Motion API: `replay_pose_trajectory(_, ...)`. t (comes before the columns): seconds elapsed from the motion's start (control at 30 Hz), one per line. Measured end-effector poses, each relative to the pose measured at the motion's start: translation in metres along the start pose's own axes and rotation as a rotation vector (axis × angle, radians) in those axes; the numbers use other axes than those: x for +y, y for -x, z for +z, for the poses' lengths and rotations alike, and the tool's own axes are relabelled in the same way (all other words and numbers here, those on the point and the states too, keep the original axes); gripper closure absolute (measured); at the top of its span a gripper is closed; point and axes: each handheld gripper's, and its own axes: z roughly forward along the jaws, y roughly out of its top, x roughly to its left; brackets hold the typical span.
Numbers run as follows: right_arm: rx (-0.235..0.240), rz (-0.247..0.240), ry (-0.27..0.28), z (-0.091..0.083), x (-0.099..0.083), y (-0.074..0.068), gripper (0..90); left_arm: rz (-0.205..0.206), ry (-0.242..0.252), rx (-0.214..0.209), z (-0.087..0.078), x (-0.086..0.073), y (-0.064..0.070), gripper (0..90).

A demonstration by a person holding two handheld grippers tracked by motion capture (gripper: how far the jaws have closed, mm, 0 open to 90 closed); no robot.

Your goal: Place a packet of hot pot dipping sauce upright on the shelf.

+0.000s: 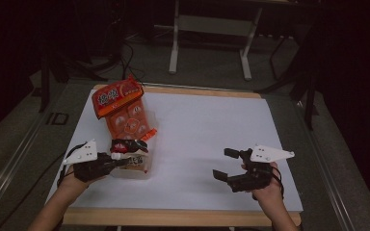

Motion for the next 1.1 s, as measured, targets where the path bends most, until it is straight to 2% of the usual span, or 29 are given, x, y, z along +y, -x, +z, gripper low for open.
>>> replay_pose_trajectory(0.3,0.002,0.004,-0.008,0.0,0.0,0.0,14.3,-0.013,0.003,0.011,-0.001,0.003,-0.001,83.1)
replay_pose_trajectory(0.4,0.001,0.008,-0.009,0.0,0.0,0.001,14.2,-0.028,0.01,0.029,-0.003,0.007,-0.001,70.8)
replay_pose_trajectory(0.43,0.002,0.007,-0.007,0.0,0.0,0.001,14.2,-0.03,0.01,0.035,-0.004,0.008,-0.001,69.3)
replay_pose_trajectory(0.6,0.002,0.007,-0.012,0.0,0.0,0.0,14.2,-0.029,0.025,0.044,-0.008,0.019,0.002,47.0)
replay_pose_trajectory(0.63,0.002,0.007,-0.012,0.0,0.0,0.0,14.3,-0.04,0.024,0.04,-0.008,0.022,0.003,42.3)
replay_pose_trajectory(0.7,0.002,0.007,-0.012,0.0,0.0,0.0,14.3,-0.047,0.037,0.047,-0.01,0.027,0.005,39.2)
replay_pose_trajectory(0.8,0.003,0.006,-0.011,0.0,0.0,0.0,14.2,-0.056,0.054,0.047,-0.012,0.034,0.008,21.3)
replay_pose_trajectory(0.87,0.003,0.007,-0.012,0.0,0.0,0.0,14.3,-0.062,0.062,0.05,-0.012,0.037,0.009,14.9)
replay_pose_trajectory(0.9,0.003,0.008,-0.013,0.0,0.0,0.001,14.3,-0.068,0.097,0.063,-0.014,0.043,0.013,14.9)
replay_pose_trajectory(0.93,0.002,0.006,-0.013,0.001,-0.001,0.001,14.3,-0.068,0.107,0.075,-0.014,0.046,0.015,12.8)
replay_pose_trajectory(1.0,0.003,0.008,-0.013,0.001,-0.001,0.001,14.3,-0.077,0.126,0.068,-0.013,0.052,0.019,8.9)
replay_pose_trajectory(1.1,0.003,0.011,-0.016,0.001,-0.001,0.001,14.3,-0.066,0.133,0.064,-0.01,0.06,0.027,5.9)
